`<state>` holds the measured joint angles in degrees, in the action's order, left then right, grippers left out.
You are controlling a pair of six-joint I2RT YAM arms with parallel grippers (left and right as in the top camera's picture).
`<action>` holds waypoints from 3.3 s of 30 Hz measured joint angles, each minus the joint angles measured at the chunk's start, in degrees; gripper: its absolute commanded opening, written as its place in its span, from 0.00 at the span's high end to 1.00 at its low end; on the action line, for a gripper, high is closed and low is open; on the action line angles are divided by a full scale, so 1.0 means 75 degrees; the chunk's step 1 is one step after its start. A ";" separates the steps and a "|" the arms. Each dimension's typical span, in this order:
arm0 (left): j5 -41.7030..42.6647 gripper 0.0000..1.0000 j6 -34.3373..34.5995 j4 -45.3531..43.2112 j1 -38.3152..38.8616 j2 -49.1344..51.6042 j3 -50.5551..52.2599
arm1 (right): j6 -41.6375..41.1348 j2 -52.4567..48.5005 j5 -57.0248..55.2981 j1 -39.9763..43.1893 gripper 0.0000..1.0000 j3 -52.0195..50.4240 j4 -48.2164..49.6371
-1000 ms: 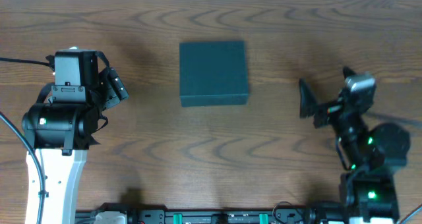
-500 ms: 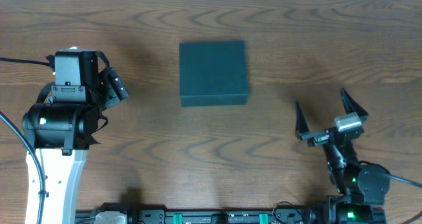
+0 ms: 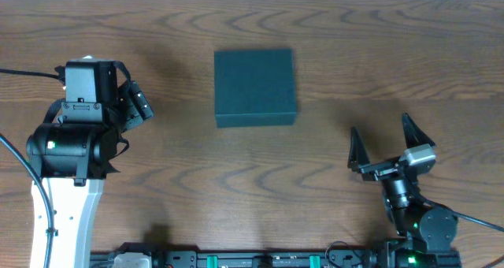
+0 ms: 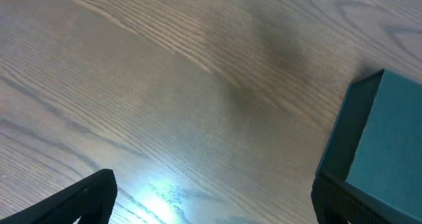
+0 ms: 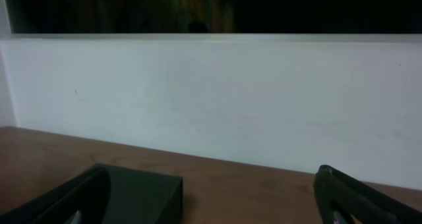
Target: Pack container
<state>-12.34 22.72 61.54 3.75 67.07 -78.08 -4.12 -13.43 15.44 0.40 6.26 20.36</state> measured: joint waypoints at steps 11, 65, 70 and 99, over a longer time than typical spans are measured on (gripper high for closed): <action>0.0000 0.05 0.0000 0.0000 0.0000 0.0000 0.0000 | -0.0038 0.0003 -0.0886 0.0000 0.01 -0.0344 0.0723; 0.0000 0.05 0.0000 0.0000 0.0000 0.0000 0.0000 | -0.0061 0.1679 -0.1638 0.0009 0.01 -0.0781 -0.3203; 0.0000 0.05 0.0000 0.0000 0.0000 0.0000 0.0000 | -0.0061 0.1679 -0.1641 0.0009 0.01 -0.0781 -0.3203; 0.0061 0.05 -0.1166 -0.5278 0.1131 -0.5071 0.2358 | -0.0061 0.1687 -0.1664 0.0009 0.01 -0.0781 -0.3206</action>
<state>-11.88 13.98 21.96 12.23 29.04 -60.40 -4.58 -0.78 2.96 0.47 0.40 -3.68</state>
